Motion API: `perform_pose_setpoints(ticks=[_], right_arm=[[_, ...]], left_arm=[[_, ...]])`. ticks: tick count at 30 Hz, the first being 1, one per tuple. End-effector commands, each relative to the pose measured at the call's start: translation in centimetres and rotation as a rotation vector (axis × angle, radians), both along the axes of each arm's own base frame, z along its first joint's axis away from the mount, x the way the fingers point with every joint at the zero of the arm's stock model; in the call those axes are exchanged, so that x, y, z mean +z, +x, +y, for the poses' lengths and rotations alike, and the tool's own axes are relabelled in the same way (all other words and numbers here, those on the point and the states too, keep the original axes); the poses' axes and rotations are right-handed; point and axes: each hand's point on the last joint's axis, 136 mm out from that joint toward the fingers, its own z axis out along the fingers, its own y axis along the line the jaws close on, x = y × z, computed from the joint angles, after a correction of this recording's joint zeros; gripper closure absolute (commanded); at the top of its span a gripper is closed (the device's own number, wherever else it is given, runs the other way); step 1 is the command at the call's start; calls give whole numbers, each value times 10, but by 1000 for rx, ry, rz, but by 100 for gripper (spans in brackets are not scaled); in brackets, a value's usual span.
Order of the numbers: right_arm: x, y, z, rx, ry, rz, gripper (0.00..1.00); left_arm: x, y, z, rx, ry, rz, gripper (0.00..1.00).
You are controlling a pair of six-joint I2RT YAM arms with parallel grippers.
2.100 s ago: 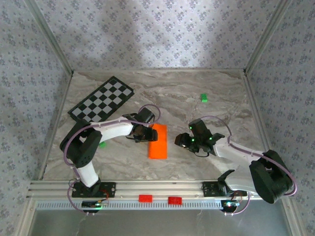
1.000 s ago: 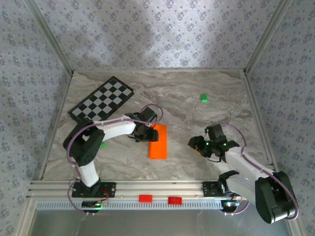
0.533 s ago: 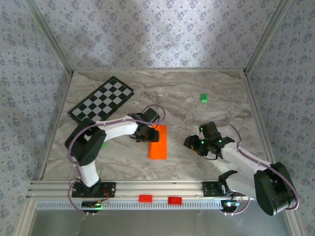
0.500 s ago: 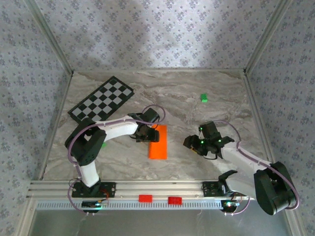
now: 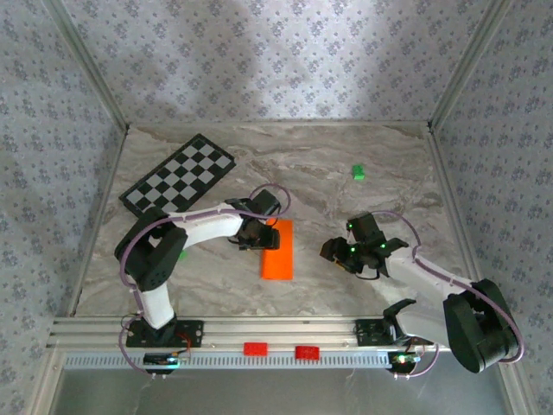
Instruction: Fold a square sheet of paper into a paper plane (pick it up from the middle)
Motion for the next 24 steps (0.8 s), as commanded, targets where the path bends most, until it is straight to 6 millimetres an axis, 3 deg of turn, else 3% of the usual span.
perform_pose_setpoints(ticks=[1, 24], right_arm=[[4, 2, 1, 10, -17, -4, 47], [1, 2, 5, 15, -30, 8, 46]], left_arm=[[-25, 3, -27, -40, -71, 5, 33], [-38, -6, -22, -25, -40, 36, 33]])
